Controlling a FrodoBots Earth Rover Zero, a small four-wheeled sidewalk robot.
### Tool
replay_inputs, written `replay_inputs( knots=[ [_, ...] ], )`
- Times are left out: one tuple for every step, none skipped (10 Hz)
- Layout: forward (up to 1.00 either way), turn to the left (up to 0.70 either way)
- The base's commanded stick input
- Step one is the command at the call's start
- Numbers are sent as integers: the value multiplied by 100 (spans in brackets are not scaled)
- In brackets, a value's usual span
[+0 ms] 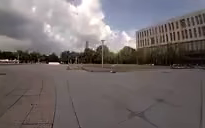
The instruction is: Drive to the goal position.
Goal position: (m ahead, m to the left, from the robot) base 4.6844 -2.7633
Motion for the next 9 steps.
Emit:
replay_inputs(
  knots=[
    [70,0],
    [70,0],
    [70,0],
    [70,0],
    [70,0],
    [70,-4],
    [70,-14],
    [70,-14],
    [70,-14]
  ],
)
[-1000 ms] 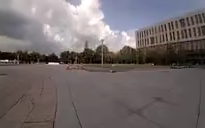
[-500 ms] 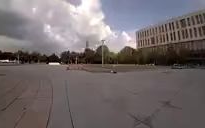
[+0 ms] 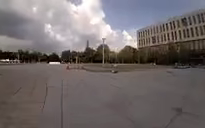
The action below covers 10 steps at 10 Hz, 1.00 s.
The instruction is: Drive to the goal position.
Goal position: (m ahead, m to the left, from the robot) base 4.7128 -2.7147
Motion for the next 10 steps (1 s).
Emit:
replay_inputs(
  knots=[
    [70,-14],
    [70,-14],
    [70,-14],
    [70,-14],
    [70,-14],
    [70,-14],
    [70,-14],
    [70,-14],
    [70,-14],
    [70,-14]
  ],
)
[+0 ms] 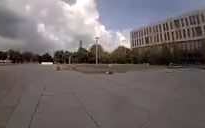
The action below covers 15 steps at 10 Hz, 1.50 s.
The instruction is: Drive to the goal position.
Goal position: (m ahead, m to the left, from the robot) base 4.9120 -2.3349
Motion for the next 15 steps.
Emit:
replay_inputs(
  knots=[
    [70,-14],
    [70,-14],
    [70,-14],
    [70,-14],
    [70,-14],
    [70,-14],
    [70,-14],
    [70,-14],
    [70,-14],
    [70,-14],
    [70,-14],
    [70,-14],
    [70,-14],
    [70,-14],
    [70,-14]
  ],
)
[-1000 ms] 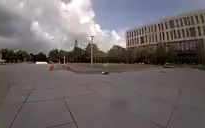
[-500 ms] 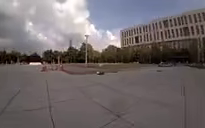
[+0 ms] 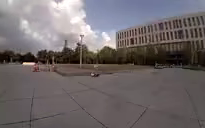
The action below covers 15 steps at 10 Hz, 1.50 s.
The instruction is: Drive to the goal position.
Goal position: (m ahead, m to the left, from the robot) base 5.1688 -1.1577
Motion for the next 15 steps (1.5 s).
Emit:
replay_inputs(
  knots=[
    [70,-14],
    [70,-14],
    [70,-14],
    [70,-14],
    [70,-14],
    [70,-14],
    [70,-14],
    [70,-14],
    [70,-14],
    [70,-14],
    [70,-14],
    [70,-14],
    [70,-14],
    [70,-14],
    [70,-14]
  ],
)
